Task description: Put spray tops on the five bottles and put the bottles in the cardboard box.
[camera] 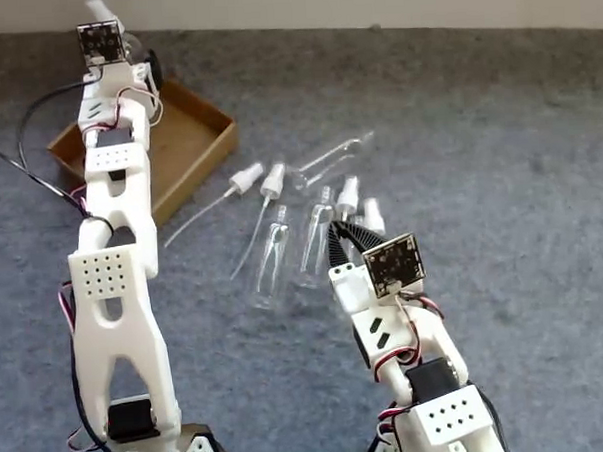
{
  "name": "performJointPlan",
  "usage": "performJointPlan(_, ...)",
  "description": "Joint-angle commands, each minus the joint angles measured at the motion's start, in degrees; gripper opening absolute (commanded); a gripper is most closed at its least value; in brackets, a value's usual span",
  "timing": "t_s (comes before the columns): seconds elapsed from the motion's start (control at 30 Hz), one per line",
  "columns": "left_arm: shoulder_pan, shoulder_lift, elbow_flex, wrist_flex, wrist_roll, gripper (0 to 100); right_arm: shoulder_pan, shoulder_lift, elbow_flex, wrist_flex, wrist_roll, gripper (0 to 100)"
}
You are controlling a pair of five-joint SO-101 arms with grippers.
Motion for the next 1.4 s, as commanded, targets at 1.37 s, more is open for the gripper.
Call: performJointPlan(1.37,-0.5,-0.3,-5.6,17.1,-0.7,41,0.6,-0.7,7.1,-1.6,0.5,0.5)
